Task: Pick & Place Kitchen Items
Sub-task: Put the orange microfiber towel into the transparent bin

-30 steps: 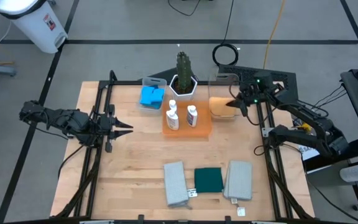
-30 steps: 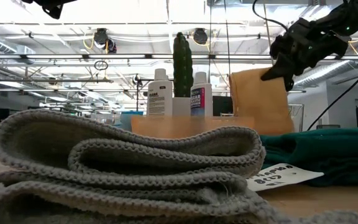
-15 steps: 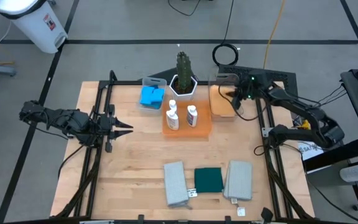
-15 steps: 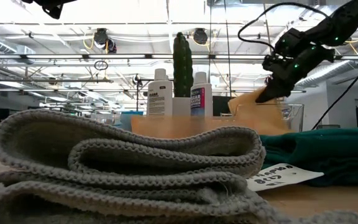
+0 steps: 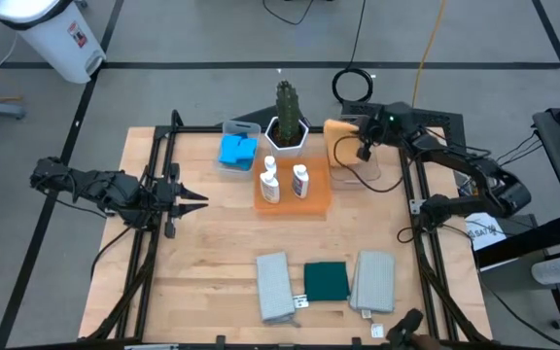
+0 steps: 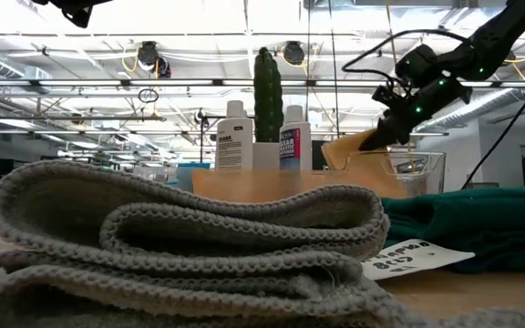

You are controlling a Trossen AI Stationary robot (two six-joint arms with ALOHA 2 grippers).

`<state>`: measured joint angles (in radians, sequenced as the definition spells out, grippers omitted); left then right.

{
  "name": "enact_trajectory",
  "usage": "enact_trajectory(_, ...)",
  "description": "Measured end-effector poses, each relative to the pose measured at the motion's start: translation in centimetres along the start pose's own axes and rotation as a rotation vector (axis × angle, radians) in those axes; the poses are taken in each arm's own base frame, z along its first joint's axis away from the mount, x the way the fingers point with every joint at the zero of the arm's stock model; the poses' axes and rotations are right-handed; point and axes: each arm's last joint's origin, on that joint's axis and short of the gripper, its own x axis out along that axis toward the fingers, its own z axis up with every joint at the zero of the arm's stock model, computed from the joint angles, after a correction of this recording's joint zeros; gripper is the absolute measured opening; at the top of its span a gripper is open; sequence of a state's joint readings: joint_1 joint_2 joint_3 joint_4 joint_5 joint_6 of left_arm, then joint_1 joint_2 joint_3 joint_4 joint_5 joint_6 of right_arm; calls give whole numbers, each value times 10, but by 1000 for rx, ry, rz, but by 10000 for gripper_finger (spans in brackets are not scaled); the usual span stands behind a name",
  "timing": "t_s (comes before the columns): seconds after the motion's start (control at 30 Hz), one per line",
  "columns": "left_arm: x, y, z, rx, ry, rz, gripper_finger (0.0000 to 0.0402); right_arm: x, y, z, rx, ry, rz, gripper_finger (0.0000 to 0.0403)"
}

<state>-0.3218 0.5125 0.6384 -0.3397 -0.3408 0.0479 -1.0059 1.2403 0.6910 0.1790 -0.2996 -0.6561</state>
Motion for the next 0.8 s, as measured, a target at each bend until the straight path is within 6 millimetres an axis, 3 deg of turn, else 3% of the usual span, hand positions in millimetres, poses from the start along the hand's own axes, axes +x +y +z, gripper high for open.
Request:
enact_trajectory(0.23, 0, 0, 0, 0, 0, 0, 67, -5, -15, 16, -99, -108, -205, 4)
enact_trajectory(0.8, 0, 0, 0, 0, 0, 0, 67, -3, 6, -2, 84, -12, 111, 4)
